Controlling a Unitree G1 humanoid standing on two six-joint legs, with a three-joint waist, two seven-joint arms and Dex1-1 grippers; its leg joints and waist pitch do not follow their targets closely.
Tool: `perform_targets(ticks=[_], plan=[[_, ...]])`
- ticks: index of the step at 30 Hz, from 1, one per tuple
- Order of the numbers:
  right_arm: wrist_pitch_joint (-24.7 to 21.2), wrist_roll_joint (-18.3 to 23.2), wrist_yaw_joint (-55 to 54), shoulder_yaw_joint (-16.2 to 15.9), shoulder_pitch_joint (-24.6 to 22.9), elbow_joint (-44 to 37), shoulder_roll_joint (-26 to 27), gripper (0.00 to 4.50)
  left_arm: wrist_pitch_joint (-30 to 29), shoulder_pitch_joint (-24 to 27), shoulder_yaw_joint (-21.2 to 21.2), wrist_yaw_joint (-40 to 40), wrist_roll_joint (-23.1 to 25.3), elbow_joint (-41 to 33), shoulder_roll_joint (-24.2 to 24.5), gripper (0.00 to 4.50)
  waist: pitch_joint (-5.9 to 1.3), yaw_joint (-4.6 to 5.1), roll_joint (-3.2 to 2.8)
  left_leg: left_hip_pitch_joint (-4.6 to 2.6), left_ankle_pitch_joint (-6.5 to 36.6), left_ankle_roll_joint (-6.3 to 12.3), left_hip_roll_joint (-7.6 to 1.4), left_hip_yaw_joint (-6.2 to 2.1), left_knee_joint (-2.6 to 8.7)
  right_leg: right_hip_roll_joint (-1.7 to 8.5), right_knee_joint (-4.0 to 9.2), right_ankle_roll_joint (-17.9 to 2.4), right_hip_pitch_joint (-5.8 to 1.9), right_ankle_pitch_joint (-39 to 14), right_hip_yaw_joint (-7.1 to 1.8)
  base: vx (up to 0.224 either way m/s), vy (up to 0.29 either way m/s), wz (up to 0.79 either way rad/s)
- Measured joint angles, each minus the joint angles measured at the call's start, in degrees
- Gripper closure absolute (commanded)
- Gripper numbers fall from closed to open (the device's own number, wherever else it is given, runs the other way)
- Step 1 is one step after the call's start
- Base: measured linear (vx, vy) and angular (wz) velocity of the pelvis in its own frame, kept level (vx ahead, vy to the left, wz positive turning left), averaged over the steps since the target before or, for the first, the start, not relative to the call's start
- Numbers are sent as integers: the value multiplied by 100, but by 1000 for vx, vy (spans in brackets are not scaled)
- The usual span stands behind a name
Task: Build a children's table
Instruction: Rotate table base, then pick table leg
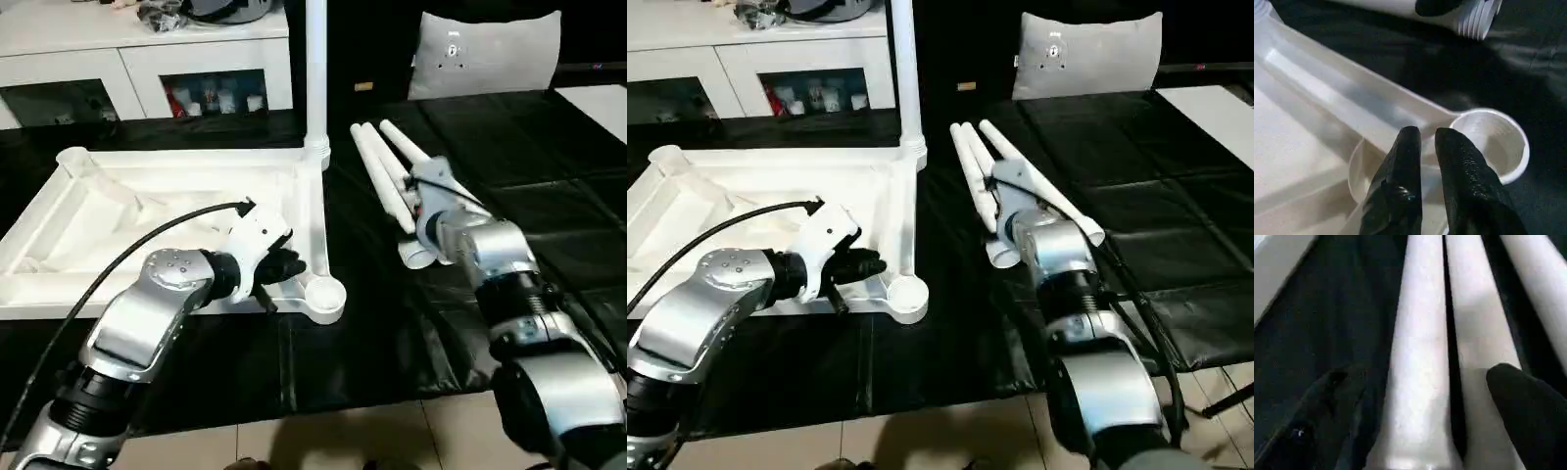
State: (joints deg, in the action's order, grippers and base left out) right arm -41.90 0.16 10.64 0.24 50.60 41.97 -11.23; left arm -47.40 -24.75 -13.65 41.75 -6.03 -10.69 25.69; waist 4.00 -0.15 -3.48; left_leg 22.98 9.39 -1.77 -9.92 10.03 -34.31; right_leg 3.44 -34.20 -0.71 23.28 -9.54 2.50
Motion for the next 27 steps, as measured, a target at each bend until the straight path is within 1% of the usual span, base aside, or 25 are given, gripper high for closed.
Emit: perform_targets(ticks=[2, 3, 4, 5, 7, 11, 13, 15, 17, 19, 21, 22, 23, 26, 27], plan=[[9, 25, 117, 56, 169, 251, 1, 0, -70, 1, -1, 3, -9, -95, 39, 338, 0, 1, 0, -1, 0, 0, 0, 0, -2, 0, -1, 0, 0, 0, 0, 0, 0, 0], [16, 30, 167, 59, 228, 362, 6, 0, -101, 1, -1, 3, -17, -139, 42, 338, 0, 2, 0, -1, 0, 0, 0, 0, -2, 0, -1, 0, 0, 0, 0, 0, 0, 0], [75, 39, 250, 59, 323, 586, 18, 0, -131, 1, -6, 10, -45, -190, 53, 317, 1, -1, 0, -1, 0, 0, 0, 0, -3, 0, -2, -1, 0, 0, 0, 0, 0, 0], [129, 40, 284, 56, 397, 747, 33, 0, -148, 1, -7, 20, -56, -218, 61, 309, 1, 0, 0, -1, 0, 0, 0, 0, -3, 0, -2, -1, 0, 0, 0, 0, 0, 0], [178, 45, 344, 47, 523, 984, 47, 0, -188, 1, -8, 37, -86, -261, 67, 304, 1, -2, 0, -1, 0, 0, 0, 0, -4, 0, -3, -1, 0, 0, 0, 0, 0, 0], [255, 71, 486, 49, 723, 1395, 61, 0, -249, 1, -8, 45, -114, -336, 110, 268, 1, -3, 0, 0, 0, 0, 0, 0, -4, 1, -3, -1, 0, 0, 0, 0, 0, 0], [288, 68, 534, 50, 799, 1575, 65, 0, -273, 1, -9, 45, -124, -350, 117, 264, 1, -3, 0, 0, 0, 0, -1, 0, -4, 1, -3, -1, 0, 0, 1, 0, 0, 0], [329, 69, 597, 55, 848, 1747, 66, 0, -291, 1, -9, 45, -141, -385, 129, 239, 2, -4, 0, 0, 0, 0, -1, 0, -3, 1, -4, -1, 0, 0, 1, 0, 0, 0], [320, 70, 692, 63, 953, 2064, 66, 0, -351, 1, -10, 49, -177, -425, 140, 225, 2, -3, 0, 0, 0, 0, -1, 0, -4, 1, -5, -1, 0, 1, 1, 0, 0, 0], [314, 69, 749, 63, 1028, 2200, 66, 0, -377, 1, -18, 58, -207, -438, 154, 207, 2, -4, 1, 0, 0, 0, -1, 0, -4, 1, -6, -1, 0, 1, 1, 0, 0, 0], [301, 68, 878, 60, 1109, 2367, 43, 0, -425, 4, -28, 83, -245, -497, 212, 207, 2, -5, 1, -1, 0, 0, -2, 0, -6, 1, -8, -1, 0, 1, 1, 0, 0, 0], [234, 69, 988, 61, 1157, 2449, 8, 0, -484, 5, -28, 130, -287, -561, 256, 186, 2, -5, 1, -1, 0, 0, -2, 0, -8, 1, -10, -1, 0, 1, 1, 0, 0, 0], [199, 69, 1024, 61, 1167, 2473, -13, 0, -507, 5, -28, 147, -310, -592, 278, 180, 2, -7, 1, -1, 0, 0, -2, 0, -8, 1, -11, -1, 0, 0, 1, 0, 0, 0], [109, 69, 1266, 55, 1242, 2674, -28, 0, -563, 6, -43, 251, -351, -627, 361, 180, 3, -7, 3, -2, 0, 0, -3, 0, -15, 1, -20, -1, 0, 0, 2, 0, 0, 0], [99, 67, 1344, 46, 1245, 2758, -28, 29, -586, 10, -56, 281, -384, -662, 395, 177, 4, -7, 4, -2, 0, 0, -4, 0, -15, 1, -21, -1, 1, 0, 1, 0, 0, 0]])
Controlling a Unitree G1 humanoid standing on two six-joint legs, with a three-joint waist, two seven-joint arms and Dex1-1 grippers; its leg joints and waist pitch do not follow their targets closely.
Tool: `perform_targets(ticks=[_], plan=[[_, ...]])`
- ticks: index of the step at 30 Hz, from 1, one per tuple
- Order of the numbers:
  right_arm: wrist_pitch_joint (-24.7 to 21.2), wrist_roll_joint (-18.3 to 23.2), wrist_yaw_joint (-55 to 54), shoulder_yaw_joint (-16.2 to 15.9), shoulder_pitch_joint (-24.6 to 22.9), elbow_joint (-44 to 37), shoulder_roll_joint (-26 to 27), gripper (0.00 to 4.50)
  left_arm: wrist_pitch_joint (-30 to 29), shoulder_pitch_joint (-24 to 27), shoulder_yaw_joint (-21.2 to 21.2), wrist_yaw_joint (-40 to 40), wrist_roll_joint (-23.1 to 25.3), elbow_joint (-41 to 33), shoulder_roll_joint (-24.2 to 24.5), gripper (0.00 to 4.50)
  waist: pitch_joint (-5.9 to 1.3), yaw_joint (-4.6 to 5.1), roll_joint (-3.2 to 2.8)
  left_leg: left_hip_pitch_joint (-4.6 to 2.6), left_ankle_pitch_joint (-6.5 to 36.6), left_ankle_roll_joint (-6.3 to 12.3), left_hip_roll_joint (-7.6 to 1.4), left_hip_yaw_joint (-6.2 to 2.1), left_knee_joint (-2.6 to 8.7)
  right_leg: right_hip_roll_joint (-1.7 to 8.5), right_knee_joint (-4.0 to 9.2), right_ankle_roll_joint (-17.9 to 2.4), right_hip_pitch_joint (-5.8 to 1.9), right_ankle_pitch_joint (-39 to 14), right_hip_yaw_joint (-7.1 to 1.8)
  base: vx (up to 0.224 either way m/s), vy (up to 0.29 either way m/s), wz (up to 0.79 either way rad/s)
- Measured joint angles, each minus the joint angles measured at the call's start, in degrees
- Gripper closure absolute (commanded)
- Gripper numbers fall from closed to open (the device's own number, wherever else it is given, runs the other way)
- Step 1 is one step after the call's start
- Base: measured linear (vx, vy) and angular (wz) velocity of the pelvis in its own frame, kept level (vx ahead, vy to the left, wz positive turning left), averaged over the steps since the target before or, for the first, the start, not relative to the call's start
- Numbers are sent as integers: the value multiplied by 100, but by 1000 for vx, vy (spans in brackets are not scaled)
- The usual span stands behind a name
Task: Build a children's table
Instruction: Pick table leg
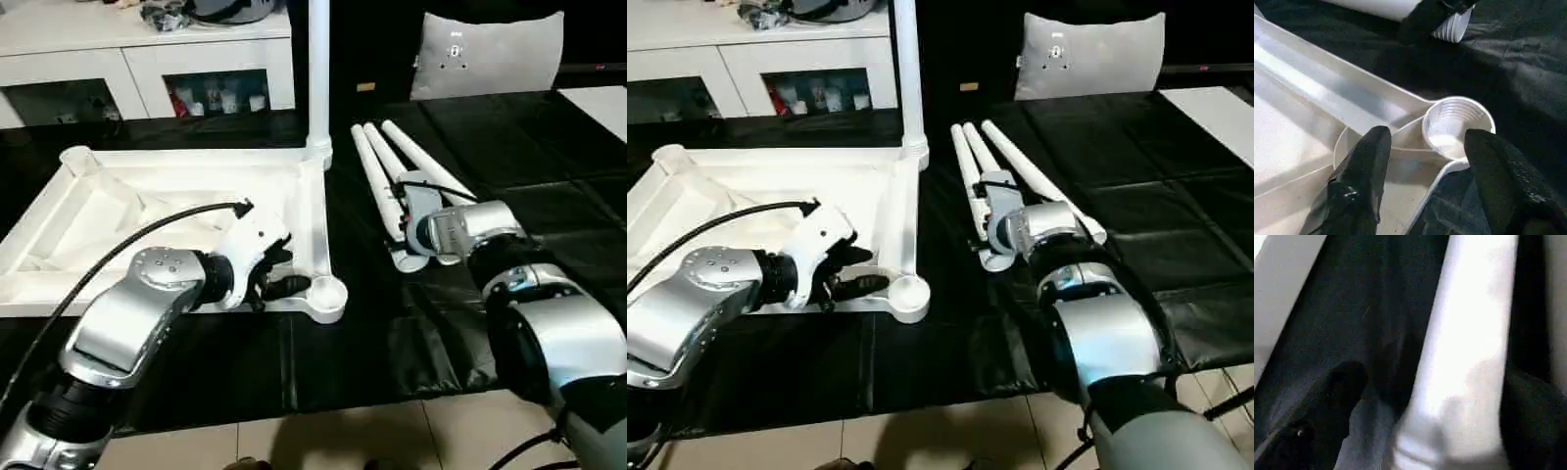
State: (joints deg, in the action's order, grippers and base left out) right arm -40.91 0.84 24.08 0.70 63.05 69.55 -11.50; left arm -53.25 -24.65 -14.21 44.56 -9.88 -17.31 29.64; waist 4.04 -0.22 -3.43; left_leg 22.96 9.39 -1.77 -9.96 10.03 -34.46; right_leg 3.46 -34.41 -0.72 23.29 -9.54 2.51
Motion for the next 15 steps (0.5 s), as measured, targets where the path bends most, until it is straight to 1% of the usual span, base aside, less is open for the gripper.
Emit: perform_targets(ticks=[3, 6, 9, 10, 14, 15], plan=[[4, -47, 120, -6, 49, 129, -38, 42, -48, 30, -37, 76, -72, -112, 74, 177, 1, -4, 2, 0, 0, 0, 0, 0, -3, 1, -4, 0, 0, 0, 0, 0, 0, 0], [3, -64, 193, -7, 76, 181, -51, 80, -84, 40, -51, 86, -136, -168, 96, 177, 2, -2, 3, 0, 0, 0, 0, 0, -5, 1, -6, 0, 0, 0, 0, 0, 0, 0], [-10, -75, 264, -8, 140, 289, -76, 85, -123, 40, -75, 97, -177, -177, 95, 177, 2, -2, 7, 0, 0, 0, 0, 0, -6, 1, -8, 0, 1, 0, 0, 0, 0, 0], [-10, -76, 281, -9, 157, 315, -78, 118, -140, 40, -75, 100, -191, -178, 94, 177, 2, -3, 7, 0, 0, 0, 0, 0, -6, 1, -8, 0, 1, 0, 0, 0, 0, 0], [-13, -89, 383, -7, 194, 361, -89, 132, -143, 40, -77, 93, -263, -178, 95, 177, 2, -4, 8, 0, 0, 0, -1, 0, -7, 1, -9, 0, 1, 0, 0, 0, 0, 0], [-13, -90, 392, -7, 194, 364, -89, 145, -143, 40, -77, 92, -273, -178, 95, 177, 1, -5, 9, 0, 0, 0, -1, 0, -7, 1, -9, 0, 1, 0, 0, 0, 0, 0]])
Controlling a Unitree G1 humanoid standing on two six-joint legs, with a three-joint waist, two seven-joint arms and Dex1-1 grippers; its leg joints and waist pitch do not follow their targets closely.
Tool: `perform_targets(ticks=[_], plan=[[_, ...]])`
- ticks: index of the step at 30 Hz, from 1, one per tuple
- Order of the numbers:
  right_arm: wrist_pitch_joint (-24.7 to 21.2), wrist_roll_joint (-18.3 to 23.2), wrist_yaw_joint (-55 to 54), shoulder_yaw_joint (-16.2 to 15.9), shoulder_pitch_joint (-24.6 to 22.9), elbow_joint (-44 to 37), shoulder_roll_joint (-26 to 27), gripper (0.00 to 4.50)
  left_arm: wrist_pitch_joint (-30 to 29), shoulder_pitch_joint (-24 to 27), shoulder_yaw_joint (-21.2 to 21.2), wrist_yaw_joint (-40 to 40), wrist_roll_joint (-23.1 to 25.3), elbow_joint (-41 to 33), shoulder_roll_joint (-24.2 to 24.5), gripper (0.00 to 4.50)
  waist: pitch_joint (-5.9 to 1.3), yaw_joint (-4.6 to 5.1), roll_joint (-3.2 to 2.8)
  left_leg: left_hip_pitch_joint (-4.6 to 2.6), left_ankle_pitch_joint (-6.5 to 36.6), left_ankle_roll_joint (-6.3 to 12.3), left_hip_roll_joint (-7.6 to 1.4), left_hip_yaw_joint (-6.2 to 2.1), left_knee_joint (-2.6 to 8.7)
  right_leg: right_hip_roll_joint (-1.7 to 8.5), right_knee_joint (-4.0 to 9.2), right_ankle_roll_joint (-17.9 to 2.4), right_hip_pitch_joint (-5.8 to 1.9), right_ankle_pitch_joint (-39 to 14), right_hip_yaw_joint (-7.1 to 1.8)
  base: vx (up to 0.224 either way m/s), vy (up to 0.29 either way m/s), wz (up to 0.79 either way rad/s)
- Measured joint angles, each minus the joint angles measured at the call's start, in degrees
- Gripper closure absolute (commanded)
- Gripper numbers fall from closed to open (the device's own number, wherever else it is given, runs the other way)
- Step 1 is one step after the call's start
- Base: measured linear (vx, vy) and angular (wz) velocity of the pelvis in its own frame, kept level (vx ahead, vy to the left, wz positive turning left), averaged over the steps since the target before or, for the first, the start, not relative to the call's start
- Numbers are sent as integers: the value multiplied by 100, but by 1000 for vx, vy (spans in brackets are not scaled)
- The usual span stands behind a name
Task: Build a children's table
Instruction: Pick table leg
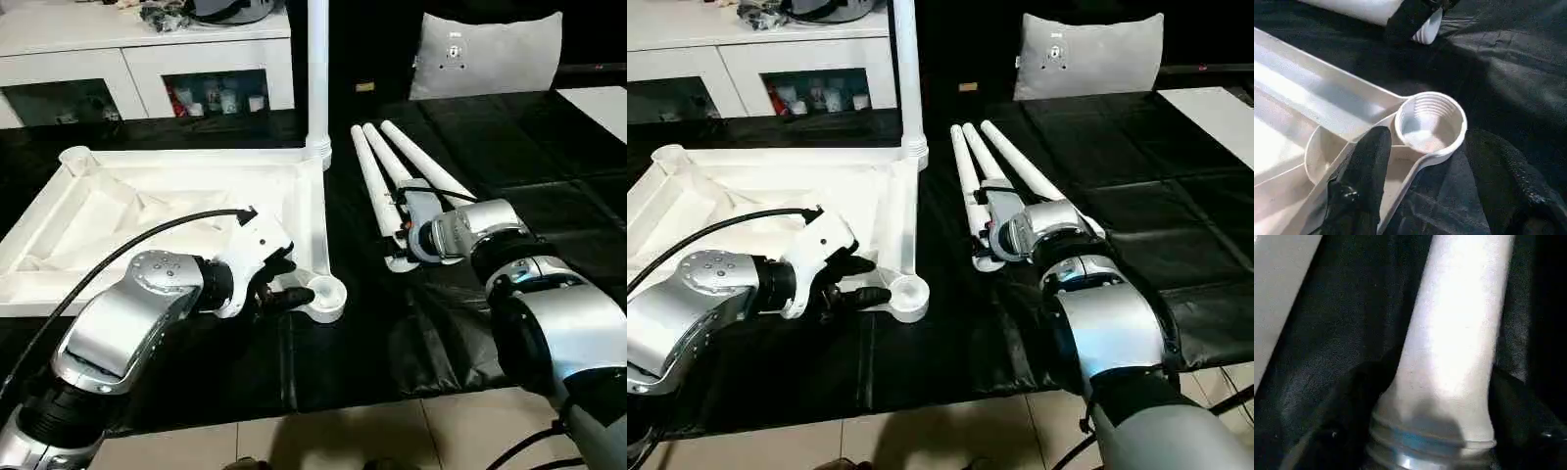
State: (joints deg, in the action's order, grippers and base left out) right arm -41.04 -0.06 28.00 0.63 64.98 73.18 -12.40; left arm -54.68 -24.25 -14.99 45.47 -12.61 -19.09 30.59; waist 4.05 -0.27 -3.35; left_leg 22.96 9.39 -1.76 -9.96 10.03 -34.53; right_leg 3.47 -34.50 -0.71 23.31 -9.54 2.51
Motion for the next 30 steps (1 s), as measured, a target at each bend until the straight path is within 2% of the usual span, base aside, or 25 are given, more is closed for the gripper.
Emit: perform_targets(ticks=[5, 11, 16, 18, 20, 23, 24, 26, 30], plan=[[0, 1, -3, 24, 0, 15, -14, 168, 0, 0, -10, -5, -16, -6, 11, 177, 0, -4, 1, 0, 0, 0, -1, 0, -8, 1, -9, 0, 0, 0, 0, 0, 0, 0], [33, 58, -126, 181, -1, 87, -11, 173, -1, 0, -10, -10, -71, -29, 42, 177, 0, -7, 1, 0, 0, 0, -2, 0, -36, 4, -45, 3, 6, -3, -2, 0, 0, 0], [667, 609, -746, 965, -144, 24, -15, 173, 154, -74, 107, -403, -48, 144, -316, 177, -1, -4, -6, 1, 0, 0, -1, -1, -51, 7, -53, 1, 6, -2, -3, 0, 0, 0], [1189, 830, -760, 1243, -304, -212, 12, 175, 308, -173, 201, -609, 27, 342, -453, 177, 7, 7, -23, 4, 0, 0, -1, 0, -58, 7, -53, 1, 8, -1, -4, 0, 0, 0], [1653, 979, -686, 1368, -445, -455, 43, 176, 405, -308, 346, -809, 81, 558, -608, 177, 1, 14, -34, 4, 0, 0, -1, -1, -60, 6, -56, -5, 7, 3, -3, 0, 0, 0], [1769, 1307, -527, 1664, -591, -859, 104, 181, 523, -488, 531, -1028, 99, 784, -862, 177, 0, 16, -49, 5, 0, 1, -2, -2, -62, 6, -59, -7, 7, 4, 0, 0, 0, 0], [1747, 1429, -465, 1777, -684, -1056, 136, 182, 560, -552, 582, -1082, 73, 853, -948, 150, -1, 12, -51, 6, 0, 1, -4, -4, -62, 4, -59, -7, 7, 4, 2, 0, 0, 0], [1656, 1805, -225, 2022, -1057, -1803, 315, 183, 625, -708, 790, -1246, -37, 1060, -1249, 144, -3, 12, -98, 12, 0, 4, -4, -5, -61, 4, -50, -7, 6, 4, 5, 0, 0, 0], [1544, 2056, 68, 1930, -1618, -2693, 490, 183, 713, -901, 869, -1397, -111, 1232, -1386, 144, -9, -3, -133, 13, 1, 6, -8, -6, -58, 4, -49, -7, 6, 3, 15, 0, 0, 0]])
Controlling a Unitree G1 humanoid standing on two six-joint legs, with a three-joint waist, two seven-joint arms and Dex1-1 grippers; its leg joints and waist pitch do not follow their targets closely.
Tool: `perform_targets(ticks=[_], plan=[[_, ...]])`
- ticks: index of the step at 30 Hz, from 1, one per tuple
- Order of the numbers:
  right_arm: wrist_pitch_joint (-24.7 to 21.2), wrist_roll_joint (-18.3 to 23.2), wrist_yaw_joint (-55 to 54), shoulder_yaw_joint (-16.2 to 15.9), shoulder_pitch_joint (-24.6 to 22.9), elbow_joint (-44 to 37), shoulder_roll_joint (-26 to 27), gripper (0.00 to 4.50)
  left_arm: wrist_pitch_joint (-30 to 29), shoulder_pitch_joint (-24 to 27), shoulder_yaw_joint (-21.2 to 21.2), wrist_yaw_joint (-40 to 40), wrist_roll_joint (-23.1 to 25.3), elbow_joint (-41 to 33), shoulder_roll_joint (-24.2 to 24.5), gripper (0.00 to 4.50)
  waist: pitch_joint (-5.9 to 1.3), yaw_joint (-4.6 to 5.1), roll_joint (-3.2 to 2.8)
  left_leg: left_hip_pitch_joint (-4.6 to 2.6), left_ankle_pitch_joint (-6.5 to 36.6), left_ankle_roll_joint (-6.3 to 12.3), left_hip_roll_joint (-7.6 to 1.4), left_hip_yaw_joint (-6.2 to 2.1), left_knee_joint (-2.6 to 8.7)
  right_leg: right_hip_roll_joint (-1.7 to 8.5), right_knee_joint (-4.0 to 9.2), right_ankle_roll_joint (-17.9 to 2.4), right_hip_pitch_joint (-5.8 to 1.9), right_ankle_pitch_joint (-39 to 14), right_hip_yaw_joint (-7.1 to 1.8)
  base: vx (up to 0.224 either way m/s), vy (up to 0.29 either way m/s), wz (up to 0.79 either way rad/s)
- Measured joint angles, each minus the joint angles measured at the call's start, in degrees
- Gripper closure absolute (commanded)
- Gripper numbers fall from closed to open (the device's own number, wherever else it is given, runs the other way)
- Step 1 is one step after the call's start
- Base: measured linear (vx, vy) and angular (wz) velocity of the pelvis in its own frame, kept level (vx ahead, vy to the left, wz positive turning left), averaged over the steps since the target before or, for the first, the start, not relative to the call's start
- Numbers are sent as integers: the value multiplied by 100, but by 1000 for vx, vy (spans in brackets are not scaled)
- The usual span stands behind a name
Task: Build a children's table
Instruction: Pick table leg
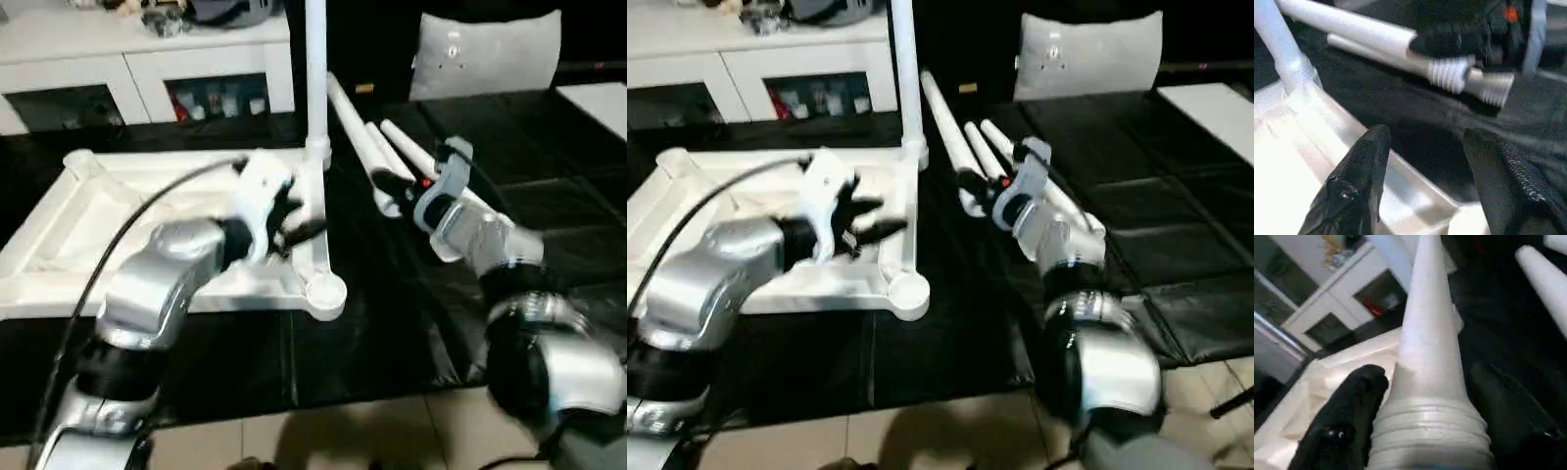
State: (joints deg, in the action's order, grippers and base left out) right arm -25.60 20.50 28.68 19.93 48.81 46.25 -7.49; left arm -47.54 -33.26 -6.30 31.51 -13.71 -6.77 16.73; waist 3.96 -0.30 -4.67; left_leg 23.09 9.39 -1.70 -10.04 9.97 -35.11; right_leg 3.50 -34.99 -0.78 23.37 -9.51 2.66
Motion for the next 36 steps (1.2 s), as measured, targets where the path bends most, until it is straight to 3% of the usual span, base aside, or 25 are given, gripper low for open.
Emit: perform_targets(ticks=[5, 10, 14, 20, 27, 33, 36], plan=[[-274, 81, 48, -94, -390, -588, 18, 184, 50, 13, -37, -56, 64, 139, 5, 144, 1, 9, -4, -4, -1, -1, -1, -1, -4, 0, -2, 2, -3, -1, 0, 0, 0, 0], [-646, 126, -75, -271, -1167, -1586, 182, 184, 10, 317, -28, -102, 46, 28, -24, 144, 1, 7, -1, -4, -1, -1, 0, -1, -2, 0, 1, 6, -2, -3, -2, 0, 0, 0], [-786, 174, -74, -334, -1340, -1944, 190, 184, 3, 358, 13, -234, -11, 27, -146, 144, 5, 18, 16, -4, -1, -1, 1, 0, -3, 1, 2, 14, -1, -8, -5, 0, 0, 0], [-474, 708, -64, -118, -1780, -3038, 610, 184, -135, 213, 717, -520, -550, 54, -838, 144, 2, -9, 37, -3, -1, -1, 0, 0, -1, 1, 3, 45, -1, -27, -5, 0, 0, 0], [-370, 1700, 429, 51, -2292, -4272, 1013, 184, -250, -319, 1951, -1020, -1738, 423, -1720, 144, -3, -49, 49, 1, 0, 0, 4, 0, -1, 2, 12, 50, -2, -30, -6, 0, 0, 0], [-554, 2010, 815, -93, -2684, -4760, 984, 184, -461, -718, 2598, -1274, -2618, 707, -2198, 144, -4, -73, 55, 1, -1, 0, 4, 0, 1, 2, 18, 54, -2, -32, -6, 0, 0, 0], [-651, 2029, 968, -379, -2806, -4899, 875, 184, -624, -797, 2744, -1297, -2935, 790, -2316, 144, -4, -74, 55, 2, -1, 0, 4, 0, 2, 1, 22, 56, -2, -33, -6, 0, 0, 0]])
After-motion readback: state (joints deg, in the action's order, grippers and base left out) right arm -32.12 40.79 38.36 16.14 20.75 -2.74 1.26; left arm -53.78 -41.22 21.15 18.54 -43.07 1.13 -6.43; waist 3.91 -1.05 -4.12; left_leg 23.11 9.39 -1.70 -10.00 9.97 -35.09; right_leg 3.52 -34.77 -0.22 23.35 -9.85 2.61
